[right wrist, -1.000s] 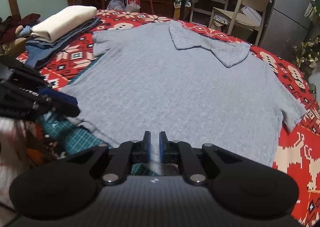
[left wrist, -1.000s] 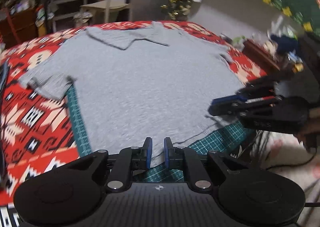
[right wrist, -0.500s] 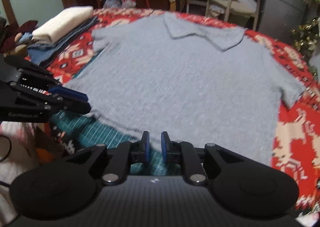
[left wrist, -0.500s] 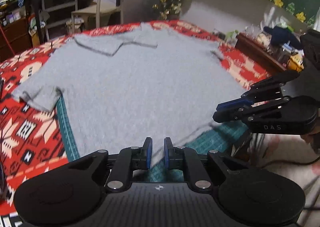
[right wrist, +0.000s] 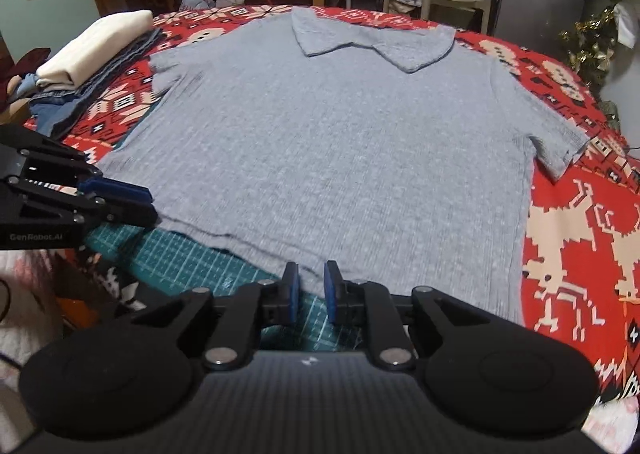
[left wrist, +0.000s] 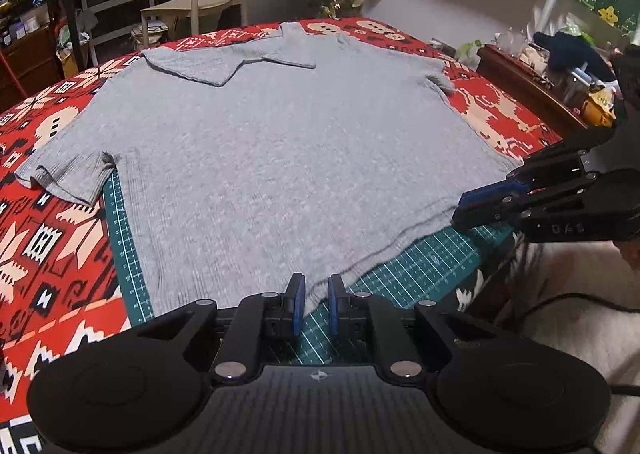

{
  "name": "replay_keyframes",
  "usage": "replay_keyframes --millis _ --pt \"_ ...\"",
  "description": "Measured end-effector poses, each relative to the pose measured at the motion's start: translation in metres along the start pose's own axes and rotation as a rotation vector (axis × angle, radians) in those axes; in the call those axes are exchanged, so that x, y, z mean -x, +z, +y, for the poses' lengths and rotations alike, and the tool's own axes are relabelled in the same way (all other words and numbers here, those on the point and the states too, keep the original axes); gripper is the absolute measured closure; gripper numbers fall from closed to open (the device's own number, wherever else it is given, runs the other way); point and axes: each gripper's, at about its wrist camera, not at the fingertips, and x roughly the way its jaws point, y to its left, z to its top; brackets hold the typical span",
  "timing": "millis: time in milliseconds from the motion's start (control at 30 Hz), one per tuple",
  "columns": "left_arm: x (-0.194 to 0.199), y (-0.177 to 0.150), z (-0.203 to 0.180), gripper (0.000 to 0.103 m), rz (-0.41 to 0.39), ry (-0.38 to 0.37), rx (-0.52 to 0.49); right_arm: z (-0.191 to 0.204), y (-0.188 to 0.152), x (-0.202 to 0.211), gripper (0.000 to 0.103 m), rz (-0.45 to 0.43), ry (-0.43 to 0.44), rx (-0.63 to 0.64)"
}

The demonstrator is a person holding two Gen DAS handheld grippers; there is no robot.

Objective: Fold clothes

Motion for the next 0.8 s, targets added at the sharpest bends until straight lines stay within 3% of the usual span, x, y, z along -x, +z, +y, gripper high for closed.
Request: replay_keyframes --millis 167,300,467,600,800 --pt "0.014 0.004 -0.006 0.092 -0.014 -0.005 -0.080 0.002 0.008 0.019 0.087 -0.044 -0.045 0.122" --pt "0.013 0.005 -0.017 0.091 0.021 0.047 -0.272 -0.004 0.018 0.021 0.085 -0.005 -0.091 0.295" --pt "0.005 -0.006 -0.032 0.087 0.048 0.125 -0.540 -0.017 0.022 0.014 0.085 0.059 -0.105 0.378" --pt "-0.002 -0.011 -0.037 0.086 0.065 0.130 -0.589 -0.022 0.011 0.016 0.085 0.085 -0.122 0.418" --pt "-0.007 -0.011 -0.044 0.076 0.023 0.190 -0.601 -0.011 -0.012 0.021 0.081 0.077 -0.114 0.483"
